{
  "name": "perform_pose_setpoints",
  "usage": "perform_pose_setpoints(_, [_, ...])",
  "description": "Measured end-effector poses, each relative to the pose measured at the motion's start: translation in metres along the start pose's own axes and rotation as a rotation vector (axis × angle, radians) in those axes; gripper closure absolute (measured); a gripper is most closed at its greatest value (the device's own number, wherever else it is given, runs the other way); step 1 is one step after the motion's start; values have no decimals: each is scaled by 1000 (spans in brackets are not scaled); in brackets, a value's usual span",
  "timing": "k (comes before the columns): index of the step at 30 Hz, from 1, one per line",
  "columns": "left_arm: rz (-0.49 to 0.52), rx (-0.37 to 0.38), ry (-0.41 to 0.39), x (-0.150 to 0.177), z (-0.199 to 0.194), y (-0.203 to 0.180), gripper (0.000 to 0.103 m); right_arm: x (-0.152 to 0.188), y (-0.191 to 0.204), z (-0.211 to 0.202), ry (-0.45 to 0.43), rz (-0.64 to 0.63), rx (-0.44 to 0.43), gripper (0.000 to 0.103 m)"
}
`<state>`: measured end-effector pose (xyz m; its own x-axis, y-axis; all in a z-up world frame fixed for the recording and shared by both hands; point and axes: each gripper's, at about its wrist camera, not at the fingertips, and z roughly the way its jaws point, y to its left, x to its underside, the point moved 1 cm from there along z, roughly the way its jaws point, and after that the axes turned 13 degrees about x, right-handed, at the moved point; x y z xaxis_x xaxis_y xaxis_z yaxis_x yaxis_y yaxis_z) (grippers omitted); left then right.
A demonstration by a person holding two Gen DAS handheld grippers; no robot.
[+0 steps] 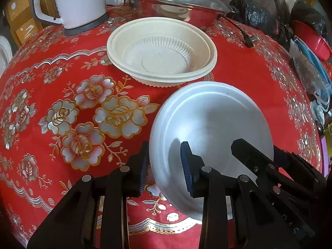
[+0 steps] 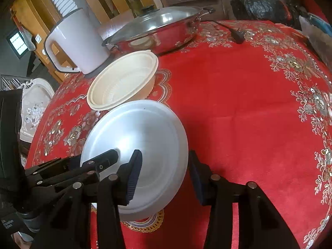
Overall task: Organize plates and bowls
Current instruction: 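Grasp the rim of the smaller white plate with the left gripper, then carry the smaller white plate with the left gripper to the stack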
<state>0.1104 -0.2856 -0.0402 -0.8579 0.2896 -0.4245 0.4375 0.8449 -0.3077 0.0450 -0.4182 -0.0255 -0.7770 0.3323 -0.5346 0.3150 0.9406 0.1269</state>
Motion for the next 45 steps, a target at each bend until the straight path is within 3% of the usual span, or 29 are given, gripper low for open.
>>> perform_pose_setpoints(4, [9,-11,6,2,3,-3,73,2,2,4,11,-9,-3,77])
perform_pose_setpoints(6, [23,-27,3,5,3,-4,77,4,4,5,16,-25,1,79])
perform_pose_setpoints(27, [-3,-52,-72,19,-38,20,78,13,36,-16,-23,-94,12,79])
perform_pose_setpoints(36, [-45,-80,-127,31,-72,50,78,18,74,-26,-44,-165,5,79])
perform_pose_setpoints(45, [-125,-130,-211,47,-126,104,78,23,141,-42,-78,-281,-32,77])
